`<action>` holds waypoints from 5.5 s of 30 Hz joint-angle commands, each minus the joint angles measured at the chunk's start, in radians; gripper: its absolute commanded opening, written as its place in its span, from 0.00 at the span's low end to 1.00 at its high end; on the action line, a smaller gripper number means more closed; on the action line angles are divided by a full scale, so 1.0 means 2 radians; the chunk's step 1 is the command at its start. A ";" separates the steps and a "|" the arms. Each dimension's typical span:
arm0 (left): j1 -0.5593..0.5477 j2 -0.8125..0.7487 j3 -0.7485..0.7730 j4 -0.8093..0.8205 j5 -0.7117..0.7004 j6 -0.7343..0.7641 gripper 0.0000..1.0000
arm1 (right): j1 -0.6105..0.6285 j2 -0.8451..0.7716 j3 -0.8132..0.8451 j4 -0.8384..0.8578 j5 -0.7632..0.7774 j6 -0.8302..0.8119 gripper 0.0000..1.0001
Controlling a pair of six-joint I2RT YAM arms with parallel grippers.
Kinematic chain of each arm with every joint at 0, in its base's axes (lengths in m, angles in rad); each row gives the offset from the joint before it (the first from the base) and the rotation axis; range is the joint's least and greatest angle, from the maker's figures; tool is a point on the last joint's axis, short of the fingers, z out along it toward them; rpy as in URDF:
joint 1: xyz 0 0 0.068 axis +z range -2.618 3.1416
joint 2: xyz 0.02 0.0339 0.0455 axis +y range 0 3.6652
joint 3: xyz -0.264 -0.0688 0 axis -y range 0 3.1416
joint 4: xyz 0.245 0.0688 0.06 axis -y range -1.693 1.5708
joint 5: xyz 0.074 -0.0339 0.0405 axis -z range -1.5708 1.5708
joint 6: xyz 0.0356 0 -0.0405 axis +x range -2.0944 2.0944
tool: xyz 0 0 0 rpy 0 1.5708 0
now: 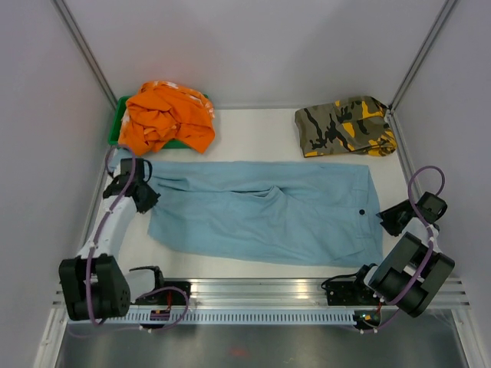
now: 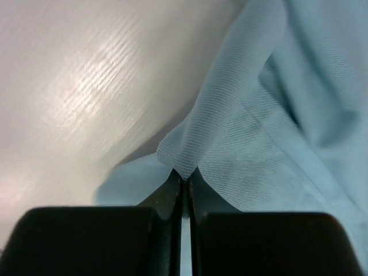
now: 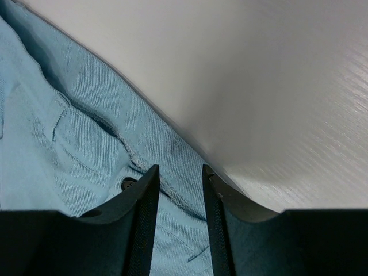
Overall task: Fold and stack the trousers
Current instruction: Flatten the trousers out
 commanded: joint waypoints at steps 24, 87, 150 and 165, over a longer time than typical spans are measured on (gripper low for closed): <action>-0.253 -0.043 0.123 -0.039 -0.097 -0.005 1.00 | 0.007 0.020 -0.003 0.025 -0.026 -0.004 0.44; -0.199 0.181 0.112 0.150 0.166 0.128 1.00 | 0.010 0.028 0.007 0.018 -0.009 -0.004 0.44; 0.036 -0.012 -0.008 0.046 -0.105 -0.080 0.02 | 0.500 0.015 0.040 -0.068 0.138 0.066 0.61; 0.102 -0.076 0.025 0.042 -0.085 -0.041 0.02 | 0.503 0.110 0.070 -0.118 0.281 0.084 0.00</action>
